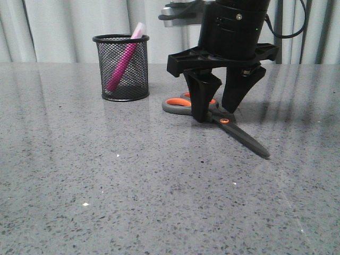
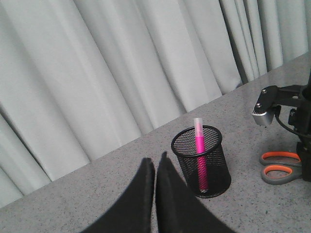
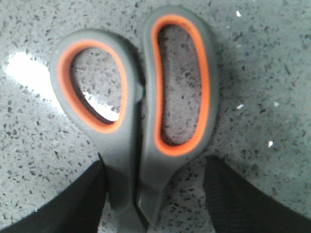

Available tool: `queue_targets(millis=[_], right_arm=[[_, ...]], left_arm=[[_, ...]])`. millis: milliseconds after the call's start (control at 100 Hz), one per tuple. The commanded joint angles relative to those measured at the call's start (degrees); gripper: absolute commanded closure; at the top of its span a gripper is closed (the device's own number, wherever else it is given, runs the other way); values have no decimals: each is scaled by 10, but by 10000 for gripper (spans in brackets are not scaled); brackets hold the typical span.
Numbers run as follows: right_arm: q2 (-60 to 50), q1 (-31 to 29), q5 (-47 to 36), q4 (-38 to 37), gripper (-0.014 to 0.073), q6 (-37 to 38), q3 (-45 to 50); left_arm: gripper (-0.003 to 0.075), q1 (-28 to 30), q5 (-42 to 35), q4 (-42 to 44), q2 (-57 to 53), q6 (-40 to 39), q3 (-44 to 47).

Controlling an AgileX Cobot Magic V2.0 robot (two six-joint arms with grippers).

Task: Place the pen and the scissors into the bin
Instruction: 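Lower the right gripper and close it on the scissors handles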

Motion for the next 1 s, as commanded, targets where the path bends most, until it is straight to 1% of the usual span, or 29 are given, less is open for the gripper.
queue_targets(millis=[0,310,650,840,990], right_arm=[[-23,-5,-14,9,195,-9,-17],[-23,-3,-8,31,195,-31,-17],[-22,-3,-4,33,195,-33,-17],[-6,-3,14,33,195,-33,-17],[-2,-3,7,33,199,-33,-17]], left_arm=[[742,-1,-24,-26,2,-3,-14],[742,-1,-24,-26,2,-3,-14],[742,-1,-24,-26,2,-3,-14],[742,-1,-24,-26,2,-3,-14],[742,-1,-24,-26,2,-3,-14]])
